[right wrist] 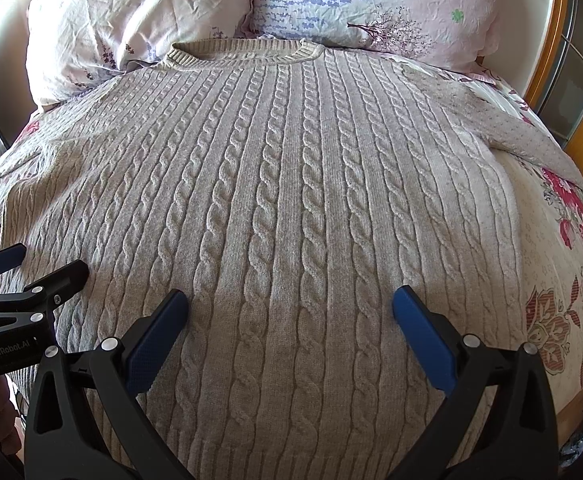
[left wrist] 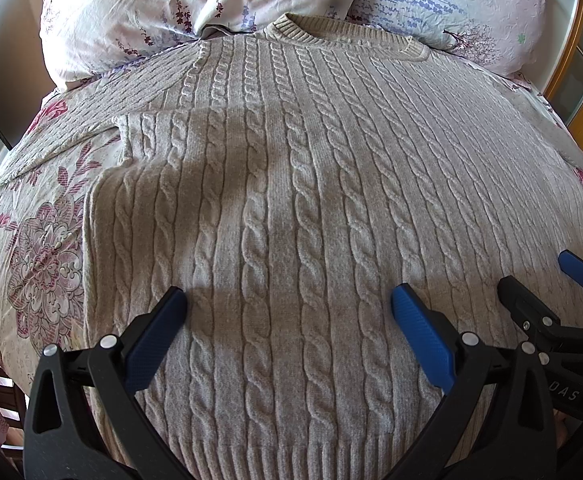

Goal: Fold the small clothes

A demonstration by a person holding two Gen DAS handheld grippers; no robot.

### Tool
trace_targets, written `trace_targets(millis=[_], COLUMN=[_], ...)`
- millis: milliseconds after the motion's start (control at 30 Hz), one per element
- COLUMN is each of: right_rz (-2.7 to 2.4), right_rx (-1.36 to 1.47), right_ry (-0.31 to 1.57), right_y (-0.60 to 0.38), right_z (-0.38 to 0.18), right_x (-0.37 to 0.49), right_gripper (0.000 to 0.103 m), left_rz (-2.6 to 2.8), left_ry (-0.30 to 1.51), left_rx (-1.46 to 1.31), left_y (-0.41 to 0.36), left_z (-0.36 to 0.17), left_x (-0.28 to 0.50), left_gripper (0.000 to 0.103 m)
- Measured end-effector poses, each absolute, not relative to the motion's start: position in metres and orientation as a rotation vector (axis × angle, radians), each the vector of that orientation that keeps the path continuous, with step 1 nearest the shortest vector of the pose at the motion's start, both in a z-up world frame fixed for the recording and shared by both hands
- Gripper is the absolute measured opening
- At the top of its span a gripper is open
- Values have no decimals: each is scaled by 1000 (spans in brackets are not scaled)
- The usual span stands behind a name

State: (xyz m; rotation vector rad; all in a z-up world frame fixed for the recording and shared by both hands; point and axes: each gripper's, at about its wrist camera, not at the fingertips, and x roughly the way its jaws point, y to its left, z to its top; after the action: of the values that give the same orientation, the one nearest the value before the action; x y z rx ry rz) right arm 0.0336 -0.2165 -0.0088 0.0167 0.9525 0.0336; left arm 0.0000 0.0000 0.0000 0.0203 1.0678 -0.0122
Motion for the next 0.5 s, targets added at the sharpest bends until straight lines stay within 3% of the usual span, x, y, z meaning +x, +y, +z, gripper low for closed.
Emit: trace_targets(millis=[500], right_rz=[66], right_rx=[-8], right_ry=[952], right_y=[-214], right_z=[-8], right_x=[34], right_gripper=[102], left_rz=[-12], left_ry=[1069], left_rx=[19], left_y=[0], left_z=[0], left_x=[0], left_gripper=[101])
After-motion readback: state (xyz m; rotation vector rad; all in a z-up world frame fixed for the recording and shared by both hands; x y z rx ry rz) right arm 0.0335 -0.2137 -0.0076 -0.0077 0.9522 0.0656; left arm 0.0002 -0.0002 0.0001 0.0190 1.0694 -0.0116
